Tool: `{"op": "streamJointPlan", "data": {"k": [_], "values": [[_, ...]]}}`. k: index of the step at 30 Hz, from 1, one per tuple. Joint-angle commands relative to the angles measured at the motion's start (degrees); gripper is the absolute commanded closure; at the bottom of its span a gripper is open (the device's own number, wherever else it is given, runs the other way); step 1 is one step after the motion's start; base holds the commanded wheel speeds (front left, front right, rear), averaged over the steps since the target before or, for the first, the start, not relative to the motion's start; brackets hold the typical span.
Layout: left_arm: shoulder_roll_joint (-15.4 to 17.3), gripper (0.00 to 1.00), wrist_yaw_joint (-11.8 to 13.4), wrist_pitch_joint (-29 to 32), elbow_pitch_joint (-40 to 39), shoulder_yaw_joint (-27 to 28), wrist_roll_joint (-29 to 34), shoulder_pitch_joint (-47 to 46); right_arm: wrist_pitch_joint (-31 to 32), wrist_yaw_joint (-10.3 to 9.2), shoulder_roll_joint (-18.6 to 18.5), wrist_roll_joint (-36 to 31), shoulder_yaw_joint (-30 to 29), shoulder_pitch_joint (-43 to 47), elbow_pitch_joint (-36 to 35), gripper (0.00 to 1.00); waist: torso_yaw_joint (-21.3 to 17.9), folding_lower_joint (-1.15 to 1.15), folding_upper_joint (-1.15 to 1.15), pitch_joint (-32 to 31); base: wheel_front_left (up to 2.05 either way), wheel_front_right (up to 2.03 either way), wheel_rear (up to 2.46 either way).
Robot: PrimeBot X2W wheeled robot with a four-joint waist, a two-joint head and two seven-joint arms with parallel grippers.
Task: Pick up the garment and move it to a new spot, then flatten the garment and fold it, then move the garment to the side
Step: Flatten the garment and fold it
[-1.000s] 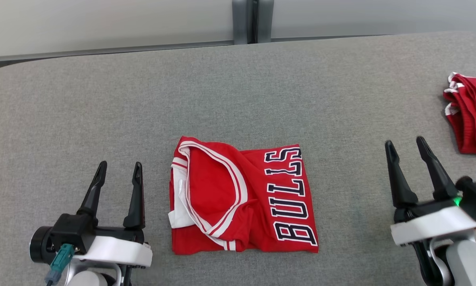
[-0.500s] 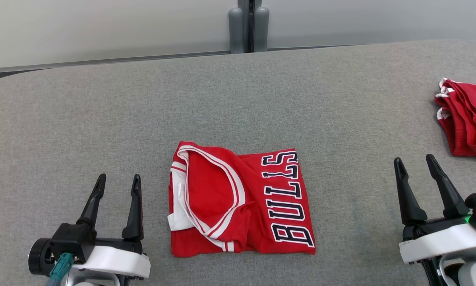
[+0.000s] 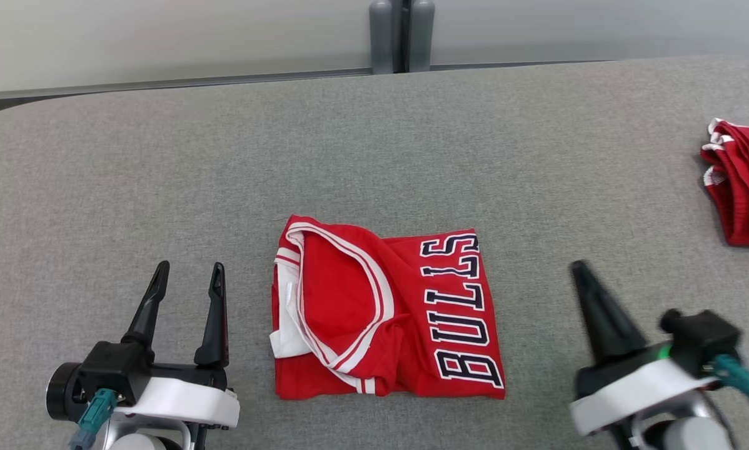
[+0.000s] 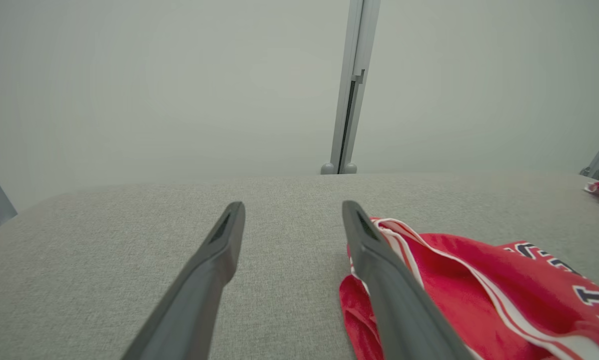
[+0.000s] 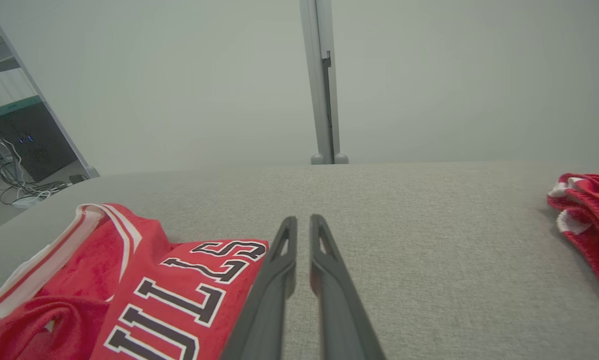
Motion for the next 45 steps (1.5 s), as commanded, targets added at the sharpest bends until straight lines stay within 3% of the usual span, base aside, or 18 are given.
{"op": "streamJointPlan", "data": {"k": [1,9,24,31,38,39,40,41,45], "values": [[0.16,0.0,0.07,0.0,-0.02,0.0,-0.31,-0.76,0.34,0.0,0.21,0.42,1.36,-0.76,0.11,1.0,0.38,0.0,0.0,0.37,0.0,0.0,0.0],[-0.28,0.0,0.07,-0.58,0.75,-0.25,-0.72,-2.33,-0.19,0.0,2.98,4.75,18.27,-4.99,6.28,1.0,1.67,0.0,0.0,1.94,0.0,0.0,0.0],[-0.38,0.0,-0.29,-1.22,1.6,-0.39,-0.89,-4.99,-1.07,0.0,3.24,13.62,37.37,-14.0,18.52,1.0,2.72,0.0,0.0,4.84,0.0,0.0,0.0],[-0.5,0.0,-0.21,-1.48,1.8,-0.33,-0.97,-5.15,-3.0,0.0,1.9,16.47,41.5,-17.52,19.81,1.0,2.28,0.0,0.0,5.1,0.0,0.0,0.0],[-0.42,0.0,-0.12,-1.55,1.77,0.11,-1.2,-4.17,-9.05,0.0,1.51,15.41,34.82,-18.99,16.41,1.0,1.51,0.0,0.0,3.63,0.0,0.0,0.0],[-0.39,0.0,-0.23,-1.57,1.72,0.28,-1.48,-3.98,-9.5,0.0,1.64,14.76,33.12,-18.73,16.03,0.85,1.42,0.0,0.0,3.3,0.0,0.0,0.0],[-0.39,0.0,-0.23,-1.57,1.72,0.28,-1.48,-3.98,-9.5,0.0,1.64,14.76,33.12,-18.73,16.03,0.85,1.42,0.0,0.0,3.3,0.0,0.0,0.0],[-0.19,0.0,-0.33,-1.59,1.64,0.71,-1.61,-3.75,-10.08,0.0,1.7,13.63,29.61,-17.61,15.64,0.0,1.39,0.0,0.0,2.57,0.0,0.0,0.0],[0.14,0.0,-0.04,-1.61,1.34,1.15,-1.39,-3.16,-10.79,0.0,1.6,10.2,21.1,-15.63,14.7,0.0,1.34,0.0,0.0,1.21,0.0,0.0,0.0]]}}
